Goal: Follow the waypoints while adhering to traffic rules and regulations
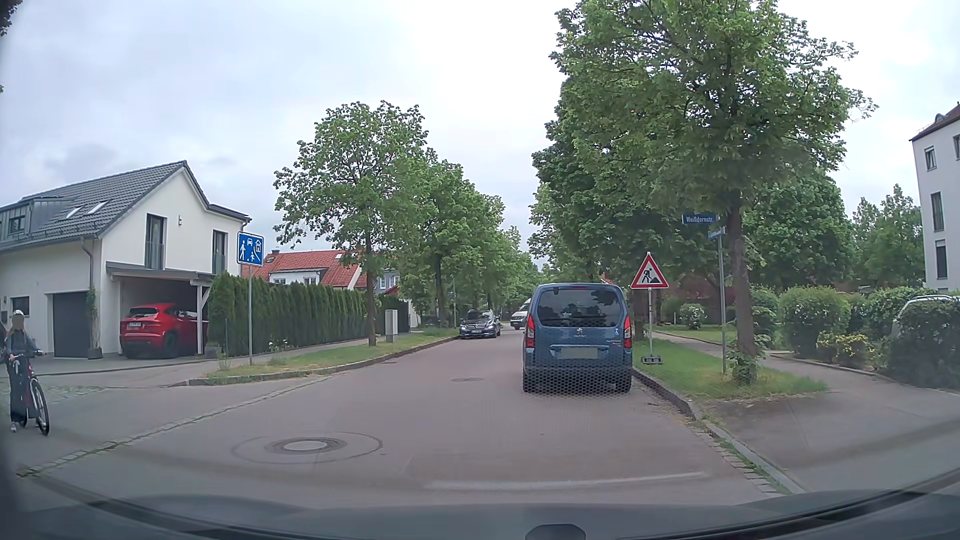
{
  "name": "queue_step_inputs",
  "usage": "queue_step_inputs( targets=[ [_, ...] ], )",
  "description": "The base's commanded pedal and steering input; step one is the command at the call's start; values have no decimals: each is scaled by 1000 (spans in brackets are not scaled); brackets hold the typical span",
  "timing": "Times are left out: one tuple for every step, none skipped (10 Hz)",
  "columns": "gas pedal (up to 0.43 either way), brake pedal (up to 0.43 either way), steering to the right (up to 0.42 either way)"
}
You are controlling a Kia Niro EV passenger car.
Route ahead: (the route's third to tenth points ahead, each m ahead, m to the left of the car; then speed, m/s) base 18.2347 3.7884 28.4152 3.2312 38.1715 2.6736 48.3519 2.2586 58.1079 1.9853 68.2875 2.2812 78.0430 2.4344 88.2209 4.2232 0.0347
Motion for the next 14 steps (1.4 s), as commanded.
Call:
queue_step_inputs(
  targets=[
    [0,256,-3],
    [0,256,-3],
    [0,256,-3],
    [0,256,-3],
    [0,256,-3],
    [0,256,-3],
    [0,256,-3],
    [0,256,-3],
    [0,256,-3],
    [0,256,-3],
    [0,256,-3],
    [0,256,-3],
    [0,256,-3],
    [0,256,-3]
  ],
)
